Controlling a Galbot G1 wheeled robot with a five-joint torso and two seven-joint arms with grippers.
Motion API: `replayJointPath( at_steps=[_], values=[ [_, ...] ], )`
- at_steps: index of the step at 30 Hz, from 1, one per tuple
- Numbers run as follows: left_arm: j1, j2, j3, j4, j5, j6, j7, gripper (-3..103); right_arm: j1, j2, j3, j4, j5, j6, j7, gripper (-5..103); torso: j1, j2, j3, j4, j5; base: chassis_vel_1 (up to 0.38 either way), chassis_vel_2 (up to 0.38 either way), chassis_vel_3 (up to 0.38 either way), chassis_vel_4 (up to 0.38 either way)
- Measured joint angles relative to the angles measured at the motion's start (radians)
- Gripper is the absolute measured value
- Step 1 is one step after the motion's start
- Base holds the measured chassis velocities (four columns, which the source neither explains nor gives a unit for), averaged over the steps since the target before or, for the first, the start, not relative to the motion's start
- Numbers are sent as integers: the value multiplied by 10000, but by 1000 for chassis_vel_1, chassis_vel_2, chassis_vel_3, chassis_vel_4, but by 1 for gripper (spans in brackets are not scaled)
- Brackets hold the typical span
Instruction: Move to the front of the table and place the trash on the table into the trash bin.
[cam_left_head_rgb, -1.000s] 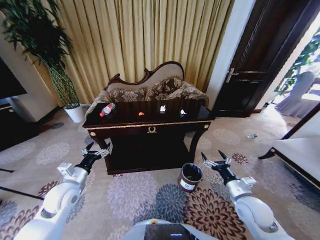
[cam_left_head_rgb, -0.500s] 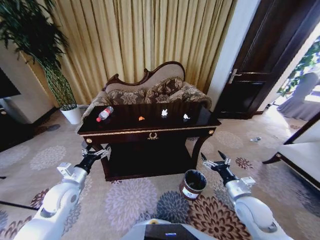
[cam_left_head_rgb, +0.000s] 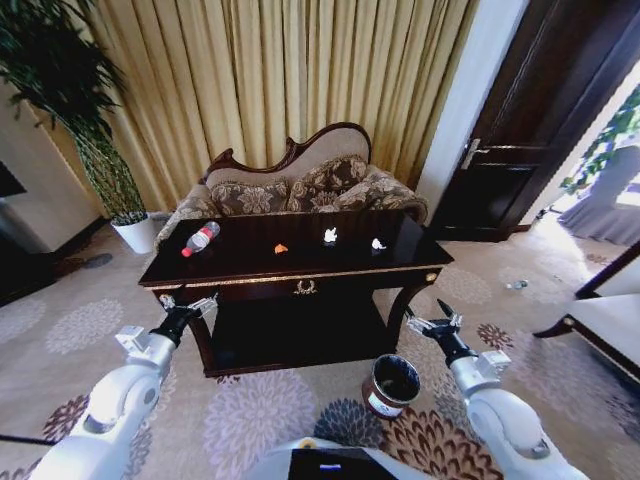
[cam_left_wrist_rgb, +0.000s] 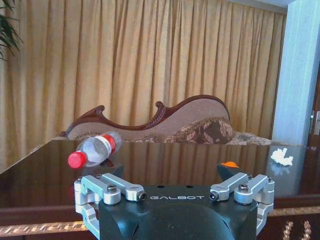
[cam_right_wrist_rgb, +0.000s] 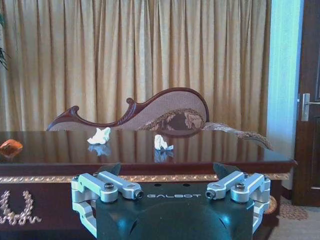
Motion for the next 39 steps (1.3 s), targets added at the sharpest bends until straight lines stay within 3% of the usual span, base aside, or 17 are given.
replayJointPath(
  at_steps=[18, 39],
  values=[
    [74, 19, -206, -546, -238, 342, -298, 100, 331, -1019, -244, 1222, 770, -750, 310, 100, 0, 2, -1, -1, 0, -89, 90, 91, -89],
    [379, 239, -430, -1261, -371, 552, -717, 100, 1914, -1977, -1354, 661, 982, -963, 425, 100, -1, 1, 0, 0, 0, -12, 14, 12, -12]
  ],
)
